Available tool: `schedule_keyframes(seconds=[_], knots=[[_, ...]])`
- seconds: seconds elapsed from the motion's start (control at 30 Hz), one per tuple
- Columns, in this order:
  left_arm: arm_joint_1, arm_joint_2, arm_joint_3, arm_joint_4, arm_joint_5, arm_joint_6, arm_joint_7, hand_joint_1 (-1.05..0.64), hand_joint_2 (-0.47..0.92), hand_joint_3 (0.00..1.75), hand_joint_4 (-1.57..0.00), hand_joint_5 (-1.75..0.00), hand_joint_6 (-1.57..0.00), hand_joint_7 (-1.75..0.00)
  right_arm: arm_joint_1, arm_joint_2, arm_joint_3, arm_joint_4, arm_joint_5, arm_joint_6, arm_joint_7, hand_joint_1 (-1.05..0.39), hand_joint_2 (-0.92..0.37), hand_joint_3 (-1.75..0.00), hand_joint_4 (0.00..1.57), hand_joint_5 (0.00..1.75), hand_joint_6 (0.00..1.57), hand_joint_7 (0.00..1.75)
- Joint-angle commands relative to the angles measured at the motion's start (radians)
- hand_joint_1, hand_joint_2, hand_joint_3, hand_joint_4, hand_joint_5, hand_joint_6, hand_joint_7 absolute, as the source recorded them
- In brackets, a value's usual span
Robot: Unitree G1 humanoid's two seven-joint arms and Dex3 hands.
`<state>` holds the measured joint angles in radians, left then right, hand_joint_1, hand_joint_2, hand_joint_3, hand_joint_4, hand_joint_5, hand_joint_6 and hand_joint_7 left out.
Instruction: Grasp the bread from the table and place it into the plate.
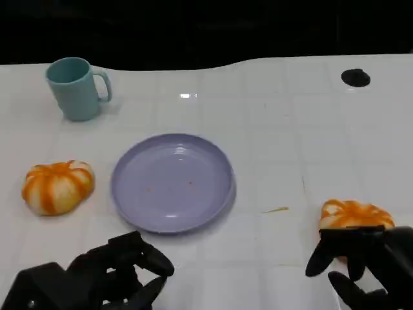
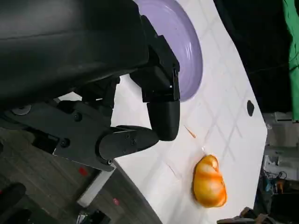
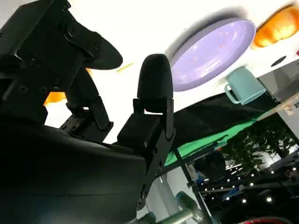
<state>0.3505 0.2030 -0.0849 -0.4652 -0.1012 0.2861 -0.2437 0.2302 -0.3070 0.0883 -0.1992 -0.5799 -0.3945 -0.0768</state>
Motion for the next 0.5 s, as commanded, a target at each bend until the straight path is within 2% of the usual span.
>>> schedule_keyframes(seconds=[0.03, 0.07, 0.2, 0.3, 0.4, 0.5], knots=[[-0.001, 0.010, 0.002, -0.003, 0.007, 0.000, -0.002, -0.27, 0.82, 0.62, -0.68, -1.75, -0.62, -1.30, 0.008, -0.035, -0.023, -0.079, -0.066, 0.053, 0.023, -0.16, -0.25, -1.00, 0.86, 1.19, 0.97, 0.55], [-0.001, 0.008, 0.001, -0.004, 0.005, 0.002, -0.001, -0.27, 0.82, 0.62, -0.68, -1.75, -0.62, -1.30, 0.010, -0.041, -0.026, -0.095, -0.083, 0.068, 0.030, -0.16, -0.26, -0.96, 0.84, 1.16, 0.96, 0.51], [0.001, 0.008, -0.004, -0.011, 0.013, 0.006, 0.003, -0.27, 0.82, 0.62, -0.67, -1.75, -0.62, -1.30, 0.022, -0.059, -0.032, -0.182, -0.176, 0.161, 0.090, -0.22, -0.38, -0.66, 0.74, 0.79, 0.92, 0.20], [0.002, 0.005, -0.007, -0.015, 0.014, 0.010, 0.004, -0.27, 0.82, 0.62, -0.67, -1.75, -0.62, -1.30, 0.027, -0.066, -0.033, -0.231, -0.211, 0.209, 0.127, -0.24, -0.49, -0.42, 0.65, 0.56, 0.85, 0.05], [0.001, 0.004, -0.007, -0.015, 0.011, 0.013, 0.003, -0.27, 0.82, 0.62, -0.68, -1.75, -0.62, -1.31, 0.029, -0.070, -0.036, -0.265, -0.245, 0.241, 0.148, -0.28, -0.61, -0.19, 0.53, 0.40, 0.73, 0.01], [0.000, 0.006, -0.007, -0.011, 0.012, 0.007, 0.001, -0.28, 0.81, 0.63, -0.68, -1.75, -0.62, -1.31, 0.031, -0.071, -0.036, -0.303, -0.292, 0.290, 0.182, -0.34, -0.67, -0.10, 0.41, 0.32, 0.60, 0.00]])
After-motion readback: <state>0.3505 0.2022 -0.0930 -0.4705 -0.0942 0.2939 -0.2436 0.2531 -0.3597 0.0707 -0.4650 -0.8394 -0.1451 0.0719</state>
